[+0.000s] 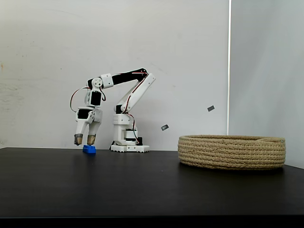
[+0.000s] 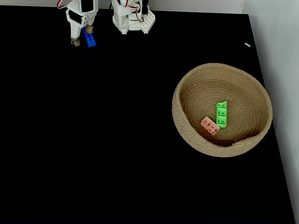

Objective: Place the lego blocks in the tray

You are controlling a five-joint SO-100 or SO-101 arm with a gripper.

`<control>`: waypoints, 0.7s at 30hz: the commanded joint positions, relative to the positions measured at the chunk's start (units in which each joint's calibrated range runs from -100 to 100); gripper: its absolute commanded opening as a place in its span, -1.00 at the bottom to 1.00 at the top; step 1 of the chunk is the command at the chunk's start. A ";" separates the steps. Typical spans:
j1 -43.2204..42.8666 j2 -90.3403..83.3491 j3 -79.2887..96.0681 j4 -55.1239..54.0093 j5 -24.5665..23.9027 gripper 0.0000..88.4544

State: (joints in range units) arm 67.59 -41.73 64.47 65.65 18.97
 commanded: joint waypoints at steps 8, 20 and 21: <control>2.40 -2.55 -8.79 6.36 0.98 -0.50; 1.17 -3.50 -4.23 5.69 -0.44 -0.50; 1.17 -3.50 -3.87 5.69 -0.68 -0.50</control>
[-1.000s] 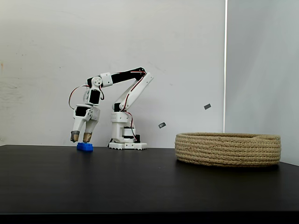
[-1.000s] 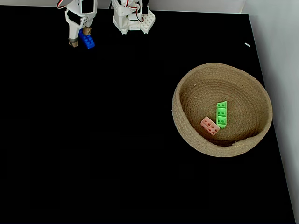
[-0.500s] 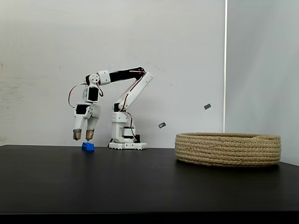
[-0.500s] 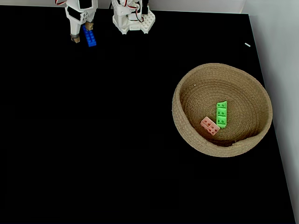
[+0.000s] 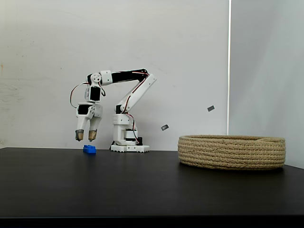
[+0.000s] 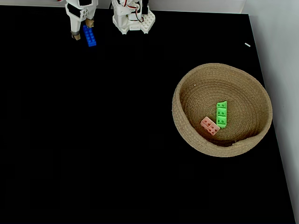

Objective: Place the lego blocks in the tray

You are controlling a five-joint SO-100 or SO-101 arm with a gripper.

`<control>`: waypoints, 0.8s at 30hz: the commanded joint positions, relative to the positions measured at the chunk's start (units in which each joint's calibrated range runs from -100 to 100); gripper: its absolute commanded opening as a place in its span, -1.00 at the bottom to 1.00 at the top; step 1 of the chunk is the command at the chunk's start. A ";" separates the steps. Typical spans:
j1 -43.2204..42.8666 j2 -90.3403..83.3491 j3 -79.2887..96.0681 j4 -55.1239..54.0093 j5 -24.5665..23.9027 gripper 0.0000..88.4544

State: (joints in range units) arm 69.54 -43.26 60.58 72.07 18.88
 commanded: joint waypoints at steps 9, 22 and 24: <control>-1.61 -2.31 2.12 -1.55 -1.90 -0.50; -1.45 -1.97 6.77 -6.64 -2.05 -0.50; -1.45 -1.97 7.50 -7.30 -2.00 -0.50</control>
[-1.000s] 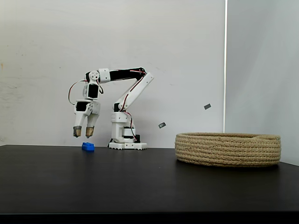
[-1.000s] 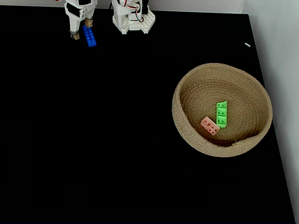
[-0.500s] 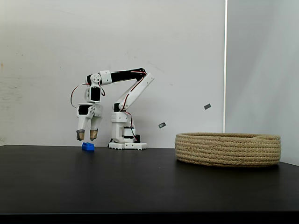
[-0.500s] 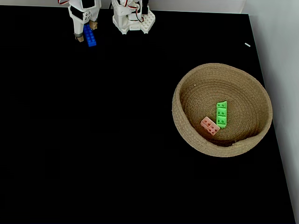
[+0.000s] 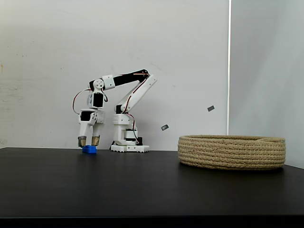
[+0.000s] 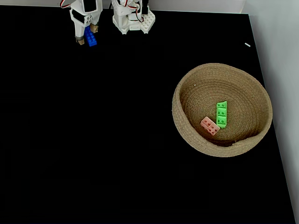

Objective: Place the lego blocks in the tray

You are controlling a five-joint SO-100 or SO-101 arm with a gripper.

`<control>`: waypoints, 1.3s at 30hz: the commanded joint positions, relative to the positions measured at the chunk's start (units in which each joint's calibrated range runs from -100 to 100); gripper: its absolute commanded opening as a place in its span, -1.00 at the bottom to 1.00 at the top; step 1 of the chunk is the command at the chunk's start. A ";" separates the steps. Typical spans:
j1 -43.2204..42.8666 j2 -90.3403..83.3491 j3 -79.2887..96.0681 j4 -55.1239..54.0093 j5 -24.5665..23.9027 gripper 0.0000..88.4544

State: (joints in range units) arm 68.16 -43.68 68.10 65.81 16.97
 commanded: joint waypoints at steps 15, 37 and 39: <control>0.43 -1.63 4.82 -5.46 0.05 -0.64; -15.73 -4.04 -24.82 11.86 -0.83 -1.00; -20.01 -2.84 -31.39 13.86 -0.83 -1.00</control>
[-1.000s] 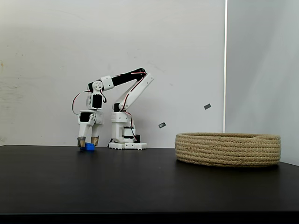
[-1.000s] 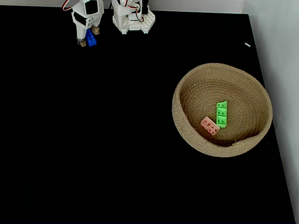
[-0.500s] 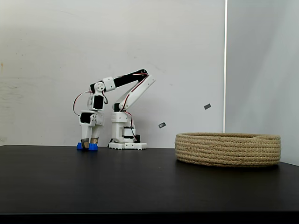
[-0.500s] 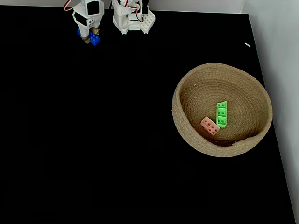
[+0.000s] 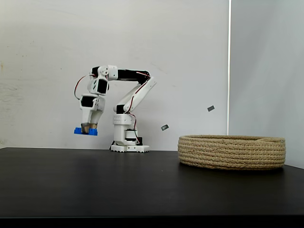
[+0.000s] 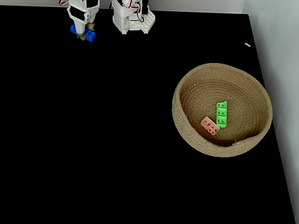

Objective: Place the lego blocks in the tray

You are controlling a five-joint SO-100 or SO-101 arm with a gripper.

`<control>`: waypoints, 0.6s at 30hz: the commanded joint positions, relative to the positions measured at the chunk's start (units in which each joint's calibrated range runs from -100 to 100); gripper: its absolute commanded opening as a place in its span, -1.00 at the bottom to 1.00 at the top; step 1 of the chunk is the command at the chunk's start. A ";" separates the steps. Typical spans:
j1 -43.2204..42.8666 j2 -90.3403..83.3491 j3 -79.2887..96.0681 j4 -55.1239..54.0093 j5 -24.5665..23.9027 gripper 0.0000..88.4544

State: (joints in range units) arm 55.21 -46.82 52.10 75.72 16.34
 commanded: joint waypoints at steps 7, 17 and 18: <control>-25.86 5.29 -30.26 8.12 0.05 -1.00; -52.41 19.30 -41.93 7.45 0.73 -1.00; -54.47 20.94 -43.02 6.54 1.03 -1.00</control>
State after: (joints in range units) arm 8.22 -29.86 16.75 84.25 16.63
